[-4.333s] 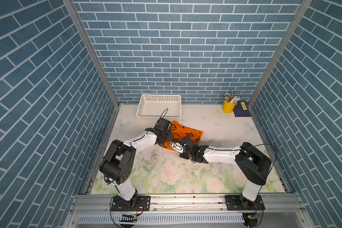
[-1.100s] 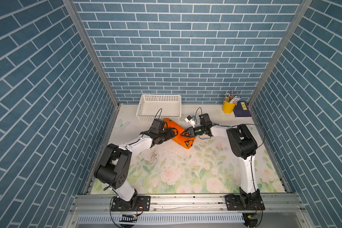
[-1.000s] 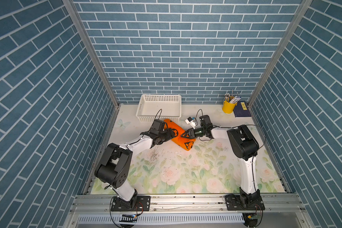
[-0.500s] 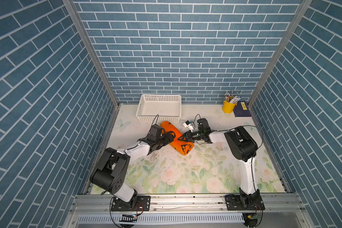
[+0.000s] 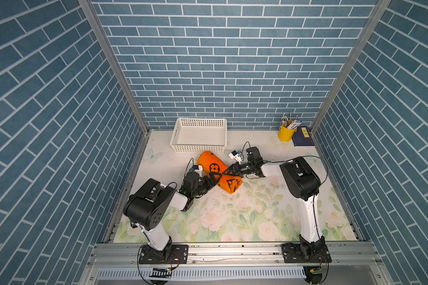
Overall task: Roll up the pillowcase
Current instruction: Pick up the pillowcase at the center of the board.
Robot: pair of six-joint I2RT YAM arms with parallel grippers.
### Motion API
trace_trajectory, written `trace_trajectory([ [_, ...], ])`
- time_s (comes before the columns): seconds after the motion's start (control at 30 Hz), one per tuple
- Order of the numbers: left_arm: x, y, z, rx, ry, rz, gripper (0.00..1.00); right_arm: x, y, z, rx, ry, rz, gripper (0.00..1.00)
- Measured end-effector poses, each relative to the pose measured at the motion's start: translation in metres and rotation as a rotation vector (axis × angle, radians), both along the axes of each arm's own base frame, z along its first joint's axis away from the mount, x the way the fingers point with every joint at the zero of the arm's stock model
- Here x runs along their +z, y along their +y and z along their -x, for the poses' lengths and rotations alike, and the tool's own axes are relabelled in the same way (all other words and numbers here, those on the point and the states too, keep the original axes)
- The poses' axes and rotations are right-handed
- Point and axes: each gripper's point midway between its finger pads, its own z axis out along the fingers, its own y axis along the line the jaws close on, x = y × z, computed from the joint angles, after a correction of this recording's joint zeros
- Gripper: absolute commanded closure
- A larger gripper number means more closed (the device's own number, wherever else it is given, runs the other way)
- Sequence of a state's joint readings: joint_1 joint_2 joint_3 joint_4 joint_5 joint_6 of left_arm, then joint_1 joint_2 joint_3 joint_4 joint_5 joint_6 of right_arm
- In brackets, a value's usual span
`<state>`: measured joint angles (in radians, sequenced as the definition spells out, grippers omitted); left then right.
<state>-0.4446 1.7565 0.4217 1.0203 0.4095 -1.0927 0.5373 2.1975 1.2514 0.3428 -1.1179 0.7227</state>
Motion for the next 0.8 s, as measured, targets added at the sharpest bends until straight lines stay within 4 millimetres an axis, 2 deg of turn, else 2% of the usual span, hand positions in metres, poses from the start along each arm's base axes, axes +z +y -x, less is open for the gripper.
trace_trajectory([
  [0.17, 0.005, -0.01, -0.007, 0.003, -0.039, 0.097, 0.04, -0.001, -0.001, 0.0, 0.006, -0.012, 0.002, 0.76],
  [0.23, 0.005, -0.013, -0.011, 0.01, -0.04, 0.114, 0.13, -0.001, -0.002, 0.0, 0.006, -0.017, 0.002, 0.76],
  [0.27, 0.003, -0.014, -0.012, 0.018, -0.032, 0.118, 0.22, -0.002, -0.003, -0.001, 0.007, -0.022, 0.002, 0.75],
  [0.37, -0.007, -0.015, -0.014, 0.034, -0.01, 0.114, 0.43, -0.004, -0.006, -0.002, 0.004, -0.029, 0.011, 0.65],
  [0.47, -0.006, -0.016, -0.015, 0.039, -0.01, 0.118, 0.45, -0.007, -0.009, -0.004, -0.008, -0.056, 0.042, 0.45],
  [0.57, -0.004, -0.016, -0.016, 0.04, -0.013, 0.114, 0.44, -0.005, -0.014, -0.008, -0.03, -0.112, 0.099, 0.38],
  [0.67, -0.004, -0.018, -0.017, 0.039, -0.01, 0.112, 0.43, 0.0, -0.022, -0.011, -0.048, -0.169, 0.15, 0.43],
  [0.8, -0.004, -0.02, -0.018, 0.033, -0.007, 0.109, 0.42, 0.004, -0.03, -0.013, -0.048, -0.219, 0.182, 0.66],
])
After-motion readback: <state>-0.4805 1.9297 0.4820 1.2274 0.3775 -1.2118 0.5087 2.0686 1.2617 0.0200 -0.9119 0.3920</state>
